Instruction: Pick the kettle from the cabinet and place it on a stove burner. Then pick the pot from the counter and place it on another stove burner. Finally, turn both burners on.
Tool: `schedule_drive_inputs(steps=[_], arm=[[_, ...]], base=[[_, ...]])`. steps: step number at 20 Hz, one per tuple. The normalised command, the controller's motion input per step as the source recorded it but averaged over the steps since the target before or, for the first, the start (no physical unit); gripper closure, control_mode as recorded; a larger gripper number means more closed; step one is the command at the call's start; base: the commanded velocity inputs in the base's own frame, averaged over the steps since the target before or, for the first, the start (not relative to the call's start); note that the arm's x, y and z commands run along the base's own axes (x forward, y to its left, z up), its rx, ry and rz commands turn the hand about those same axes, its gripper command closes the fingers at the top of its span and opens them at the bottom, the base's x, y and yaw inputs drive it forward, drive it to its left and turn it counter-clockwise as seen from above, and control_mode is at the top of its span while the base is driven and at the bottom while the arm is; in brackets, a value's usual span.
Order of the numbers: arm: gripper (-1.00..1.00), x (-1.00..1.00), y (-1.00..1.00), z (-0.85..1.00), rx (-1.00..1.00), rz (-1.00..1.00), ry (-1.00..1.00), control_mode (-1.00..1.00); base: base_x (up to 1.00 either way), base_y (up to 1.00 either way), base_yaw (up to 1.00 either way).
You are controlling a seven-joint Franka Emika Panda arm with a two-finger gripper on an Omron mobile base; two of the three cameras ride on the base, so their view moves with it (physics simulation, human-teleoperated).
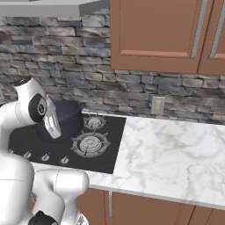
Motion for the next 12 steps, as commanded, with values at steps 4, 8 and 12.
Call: schedule_drive_inputs(steps=[4, 8, 12], arm=[[1.00, 0.30, 0.40, -0.04, 0.00, 0.08, 0.03, -1.00], [1.00, 0.31, 0.25, -0.06, 0.00, 0.10, 0.01, -1.00], [1.00, 0.37, 0.16, -0.03, 0.00, 0.08, 0.01, -1.00]], base=[[0.00, 0.00, 0.00], [0.00, 0.00, 0.00], [0.00, 0.00, 0.00]])
